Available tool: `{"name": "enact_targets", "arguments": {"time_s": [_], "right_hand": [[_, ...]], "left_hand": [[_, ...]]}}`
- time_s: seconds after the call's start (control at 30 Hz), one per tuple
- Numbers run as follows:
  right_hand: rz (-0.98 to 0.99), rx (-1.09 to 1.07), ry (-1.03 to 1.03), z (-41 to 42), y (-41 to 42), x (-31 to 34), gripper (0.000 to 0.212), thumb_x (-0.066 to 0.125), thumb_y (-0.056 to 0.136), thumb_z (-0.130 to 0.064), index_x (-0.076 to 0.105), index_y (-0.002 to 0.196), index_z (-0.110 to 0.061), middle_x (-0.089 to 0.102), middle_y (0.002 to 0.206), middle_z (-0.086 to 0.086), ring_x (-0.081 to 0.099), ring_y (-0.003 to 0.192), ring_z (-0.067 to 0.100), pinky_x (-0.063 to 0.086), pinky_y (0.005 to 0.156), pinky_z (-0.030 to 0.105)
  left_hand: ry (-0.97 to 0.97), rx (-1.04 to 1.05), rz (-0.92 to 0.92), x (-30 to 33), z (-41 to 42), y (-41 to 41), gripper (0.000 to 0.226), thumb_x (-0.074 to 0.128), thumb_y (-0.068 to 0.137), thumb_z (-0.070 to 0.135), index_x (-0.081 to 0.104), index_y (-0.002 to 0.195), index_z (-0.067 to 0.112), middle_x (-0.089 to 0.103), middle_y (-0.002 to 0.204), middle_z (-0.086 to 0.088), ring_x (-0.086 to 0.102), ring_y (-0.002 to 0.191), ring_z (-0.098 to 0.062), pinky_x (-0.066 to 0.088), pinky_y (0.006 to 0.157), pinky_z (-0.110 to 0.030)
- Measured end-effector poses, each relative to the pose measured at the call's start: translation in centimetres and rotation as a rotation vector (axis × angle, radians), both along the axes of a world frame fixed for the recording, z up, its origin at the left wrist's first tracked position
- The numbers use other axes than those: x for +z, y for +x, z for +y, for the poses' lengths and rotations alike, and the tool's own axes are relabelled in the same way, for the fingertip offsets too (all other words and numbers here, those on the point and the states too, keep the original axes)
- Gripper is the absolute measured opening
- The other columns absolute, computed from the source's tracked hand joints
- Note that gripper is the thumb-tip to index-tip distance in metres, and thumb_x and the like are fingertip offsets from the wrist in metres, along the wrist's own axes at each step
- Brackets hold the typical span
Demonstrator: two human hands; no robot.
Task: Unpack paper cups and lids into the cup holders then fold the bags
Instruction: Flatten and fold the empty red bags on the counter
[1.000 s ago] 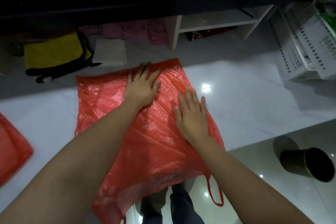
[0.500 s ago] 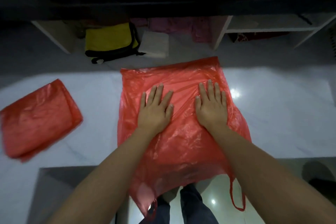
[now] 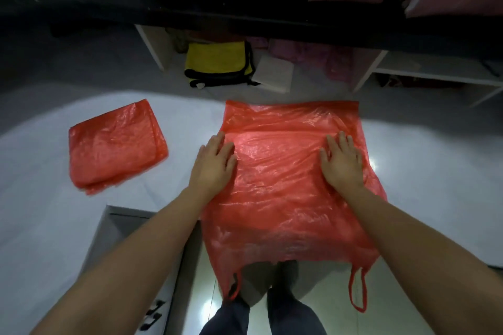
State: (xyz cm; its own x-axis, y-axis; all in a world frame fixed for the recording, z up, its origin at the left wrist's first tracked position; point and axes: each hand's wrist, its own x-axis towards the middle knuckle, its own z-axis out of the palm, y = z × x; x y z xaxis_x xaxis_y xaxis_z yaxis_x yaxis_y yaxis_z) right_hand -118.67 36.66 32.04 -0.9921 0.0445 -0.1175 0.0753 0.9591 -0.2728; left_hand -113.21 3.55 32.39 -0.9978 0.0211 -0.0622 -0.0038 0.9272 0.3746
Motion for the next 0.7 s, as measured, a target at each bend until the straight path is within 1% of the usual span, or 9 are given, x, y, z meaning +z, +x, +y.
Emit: {"name": "enact_targets", "arguments": {"time_s": [0.03,0.1,0.23,0.3,0.37,0.47,0.53,0.57,0.7], "right_hand": [[0.084,-0.018,-0.038,0.1,-0.4,0.8,0.042,0.044,0.102,-0.036,0.059,0.136,-0.016,0.048,0.148,0.013,0.041,0.139,0.035,0.030,0.113,0.051],[0.180,-0.136,-0.115,0.6,-1.8,2.4,0.032,0.051,0.096,-0.030,0.069,0.114,-0.010,0.062,0.121,0.014,0.057,0.114,0.039,0.044,0.095,0.049],[0.016,-0.412,-0.365,2.0,-5.3,4.4,0.042,0.060,0.093,-0.027,0.060,0.130,-0.008,0.063,0.126,0.020,0.058,0.115,0.043,0.049,0.095,0.046],[-0.046,-0.465,-0.428,2.5,-6.2,4.7,0.048,0.063,0.093,-0.027,0.055,0.136,-0.006,0.063,0.128,0.021,0.059,0.117,0.042,0.048,0.094,0.040],[-0.051,-0.522,-0.489,2.7,-6.8,4.9,0.061,0.065,0.093,-0.033,0.048,0.144,-0.006,0.061,0.135,0.020,0.057,0.123,0.040,0.046,0.095,0.037],[-0.097,-0.639,-0.595,3.4,-7.6,5.3,0.067,0.071,0.087,-0.044,0.053,0.140,-0.008,0.061,0.134,0.016,0.058,0.123,0.035,0.046,0.100,0.038],[-0.137,-0.666,-0.753,3.8,-7.7,5.7,0.038,0.075,0.084,-0.041,0.069,0.108,-0.011,0.067,0.111,0.014,0.064,0.103,0.028,0.050,0.098,0.042],[-0.135,-0.662,-0.826,3.8,-7.4,6.1,0.029,0.077,0.084,-0.037,0.071,0.095,-0.011,0.069,0.102,0.014,0.064,0.094,0.027,0.052,0.096,0.044],[-0.042,-0.501,-0.878,3.1,-5.5,8.1,0.015,0.072,0.089,-0.025,0.075,0.092,-0.011,0.073,0.089,0.015,0.065,0.081,0.025,0.056,0.084,0.043]], "left_hand": [[0.096,0.072,0.042,0.7,0.5,-0.6,0.047,0.045,0.104,0.033,0.047,0.147,0.014,0.026,0.163,-0.013,0.034,0.145,-0.034,0.032,0.118,-0.049],[0.269,0.242,0.061,2.1,1.3,-2.4,0.052,0.053,0.102,0.028,0.042,0.149,0.009,0.027,0.159,-0.016,0.043,0.138,-0.035,0.040,0.113,-0.045],[0.484,0.511,-0.097,4.3,1.9,-7.5,0.075,0.064,0.097,0.033,0.026,0.156,0.008,0.046,0.148,-0.022,0.050,0.131,-0.037,0.043,0.103,-0.040],[0.513,0.577,-0.166,4.9,1.9,-9.0,0.080,0.067,0.094,0.036,0.025,0.156,0.010,0.055,0.139,-0.022,0.056,0.123,-0.037,0.046,0.094,-0.038],[0.515,0.610,-0.205,5.1,1.9,-9.6,0.081,0.071,0.091,0.038,0.031,0.154,0.010,0.057,0.138,-0.020,0.058,0.121,-0.038,0.048,0.094,-0.038],[0.484,0.586,-0.210,5.5,2.0,-9.6,0.061,0.076,0.085,0.041,0.058,0.135,0.010,0.067,0.125,-0.014,0.063,0.115,-0.034,0.048,0.093,-0.035],[0.516,0.551,-0.199,6.1,2.3,-9.0,0.042,0.076,0.085,0.040,0.070,0.115,0.013,0.073,0.108,-0.009,0.068,0.103,-0.031,0.052,0.088,-0.035],[0.521,0.536,-0.182,6.4,2.6,-8.5,0.037,0.076,0.086,0.039,0.071,0.112,0.013,0.073,0.105,-0.008,0.068,0.101,-0.031,0.053,0.087,-0.036],[0.472,0.542,-0.032,8.7,5.1,-6.4,0.022,0.068,0.091,0.033,0.066,0.101,0.013,0.067,0.091,-0.002,0.064,0.091,-0.028,0.043,0.075,-0.031]]}}
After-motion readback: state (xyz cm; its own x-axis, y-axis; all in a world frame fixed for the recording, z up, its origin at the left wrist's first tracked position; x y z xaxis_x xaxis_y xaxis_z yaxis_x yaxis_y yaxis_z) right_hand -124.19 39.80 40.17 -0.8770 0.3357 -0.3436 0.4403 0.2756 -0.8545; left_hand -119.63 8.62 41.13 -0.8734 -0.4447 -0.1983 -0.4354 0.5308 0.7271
